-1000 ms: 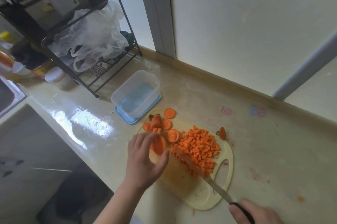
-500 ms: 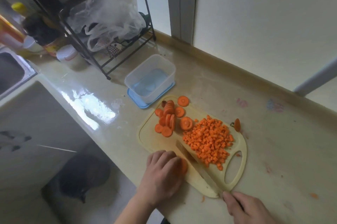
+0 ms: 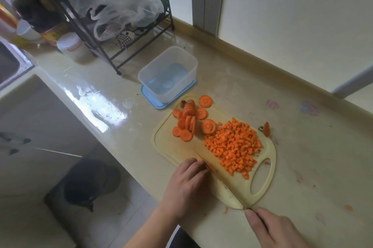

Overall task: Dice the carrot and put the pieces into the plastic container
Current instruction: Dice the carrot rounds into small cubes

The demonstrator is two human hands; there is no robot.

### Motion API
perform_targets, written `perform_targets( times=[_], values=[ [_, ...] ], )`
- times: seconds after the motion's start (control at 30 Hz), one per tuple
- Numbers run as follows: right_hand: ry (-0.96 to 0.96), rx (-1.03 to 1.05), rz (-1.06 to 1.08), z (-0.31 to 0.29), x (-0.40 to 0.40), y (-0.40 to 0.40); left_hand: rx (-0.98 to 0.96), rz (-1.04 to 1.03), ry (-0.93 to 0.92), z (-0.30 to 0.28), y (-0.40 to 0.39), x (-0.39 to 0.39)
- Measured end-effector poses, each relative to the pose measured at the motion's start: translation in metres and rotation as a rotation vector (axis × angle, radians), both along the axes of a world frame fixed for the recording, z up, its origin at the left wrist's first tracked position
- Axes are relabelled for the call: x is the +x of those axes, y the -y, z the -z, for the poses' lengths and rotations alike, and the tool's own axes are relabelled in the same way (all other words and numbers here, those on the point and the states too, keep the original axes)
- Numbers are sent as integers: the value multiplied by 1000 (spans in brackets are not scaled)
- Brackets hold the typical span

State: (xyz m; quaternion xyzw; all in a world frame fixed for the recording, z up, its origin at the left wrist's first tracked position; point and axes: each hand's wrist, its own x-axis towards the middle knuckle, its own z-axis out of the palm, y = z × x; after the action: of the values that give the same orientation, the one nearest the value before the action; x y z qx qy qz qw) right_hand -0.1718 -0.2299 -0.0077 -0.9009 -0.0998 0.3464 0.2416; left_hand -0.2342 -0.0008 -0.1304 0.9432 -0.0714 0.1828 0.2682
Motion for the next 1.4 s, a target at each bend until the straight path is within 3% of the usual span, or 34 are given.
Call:
perform_targets(
  times=[0.17, 0.4, 0.53, 0.77, 1.07, 1.23, 1.4],
  values=[
    [85, -14, -19, -2, -3, 10, -35, -24, 47, -6, 2, 2],
    [96, -69, -213, 11, 3, -15, -67, -43, 40, -10, 3, 3],
    [81, 64, -136, 20, 10, -13, -62, -53, 66, -15, 3, 3],
    [53, 54, -109, 10, 2, 6, -54, -74, 85, -12, 6, 1],
    [70, -159, -187, 4, -8, 1, -71, -71, 82, -9, 3, 0],
    [109, 9, -212, 22, -3, -13, -77, -78, 91, -13, 4, 2],
    [59, 117, -92, 22, -4, 2, -88, -82, 76, -12, 0, -5]
  ],
)
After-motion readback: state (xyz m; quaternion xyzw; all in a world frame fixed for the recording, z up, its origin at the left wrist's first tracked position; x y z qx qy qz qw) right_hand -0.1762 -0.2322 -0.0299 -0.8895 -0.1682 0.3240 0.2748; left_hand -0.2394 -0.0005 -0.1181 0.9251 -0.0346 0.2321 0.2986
